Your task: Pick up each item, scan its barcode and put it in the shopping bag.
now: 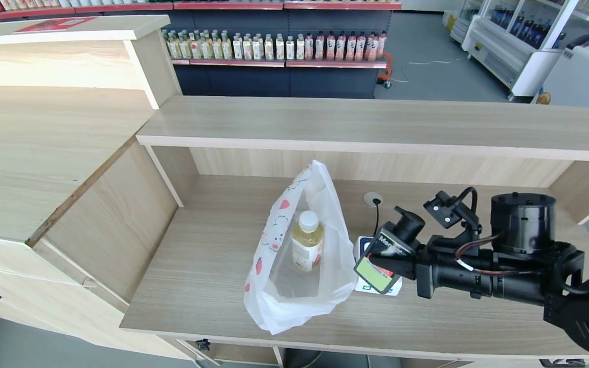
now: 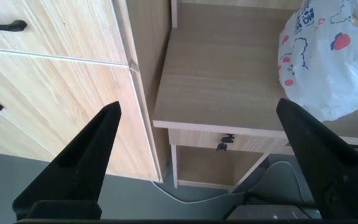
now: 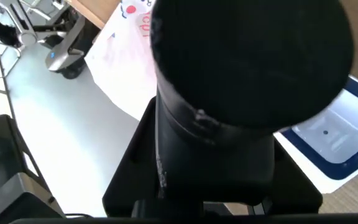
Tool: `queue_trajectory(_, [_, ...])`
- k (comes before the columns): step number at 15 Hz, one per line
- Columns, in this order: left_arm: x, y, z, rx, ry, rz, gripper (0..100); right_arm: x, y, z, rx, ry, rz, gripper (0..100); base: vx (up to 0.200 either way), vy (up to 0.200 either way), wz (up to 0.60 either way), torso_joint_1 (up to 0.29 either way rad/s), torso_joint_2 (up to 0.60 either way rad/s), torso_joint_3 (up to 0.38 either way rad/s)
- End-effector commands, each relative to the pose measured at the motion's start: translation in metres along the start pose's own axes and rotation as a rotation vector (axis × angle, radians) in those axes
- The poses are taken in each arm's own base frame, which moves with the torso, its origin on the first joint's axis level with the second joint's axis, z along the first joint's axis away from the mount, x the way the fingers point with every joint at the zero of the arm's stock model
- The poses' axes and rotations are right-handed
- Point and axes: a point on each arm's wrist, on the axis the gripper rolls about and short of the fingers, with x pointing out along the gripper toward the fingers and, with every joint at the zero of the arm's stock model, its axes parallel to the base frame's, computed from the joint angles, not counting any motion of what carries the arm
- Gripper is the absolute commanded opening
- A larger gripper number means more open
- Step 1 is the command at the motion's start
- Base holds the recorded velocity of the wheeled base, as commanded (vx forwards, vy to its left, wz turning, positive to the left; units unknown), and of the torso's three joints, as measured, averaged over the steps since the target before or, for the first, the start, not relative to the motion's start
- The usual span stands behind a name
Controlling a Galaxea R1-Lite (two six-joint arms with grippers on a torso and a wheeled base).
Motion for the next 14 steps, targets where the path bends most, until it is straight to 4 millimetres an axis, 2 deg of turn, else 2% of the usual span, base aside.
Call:
queue_trajectory(1, [0.0, 0.0, 0.0, 0.0, 0.0, -0.001, 100, 0.021, -0.002, -0.022, -0.046, 0.072, 0.032, 0, 0.0, 0.0, 0.0, 0.0, 0.0, 0.0])
queue_trajectory(4, [0.0, 0.0, 0.0, 0.0, 0.0, -0.001, 100, 0.05, -0.003, -0.031, -0.086, 0.051, 0.084, 0, 0.0, 0.0, 0.0, 0.0, 0.0, 0.0])
queue_trajectory(7, [0.0, 0.0, 0.0, 0.0, 0.0, -0.001, 100, 0.067, -0.01, -0.038, -0.113, -0.015, 0.213, 0, 0.0, 0.0, 0.0, 0.0, 0.0, 0.0])
queue_trajectory(11, [0.0, 0.0, 0.0, 0.0, 0.0, -0.001, 100, 0.072, -0.022, -0.047, -0.111, -0.026, 0.193, 0, 0.0, 0.0, 0.0, 0.0, 0.0, 0.0])
queue_trajectory(14, [0.0, 0.0, 0.0, -0.002, 0.0, -0.001, 100, 0.083, -0.028, -0.051, -0.129, -0.051, 0.198, 0, 0.0, 0.0, 0.0, 0.0, 0.0, 0.0])
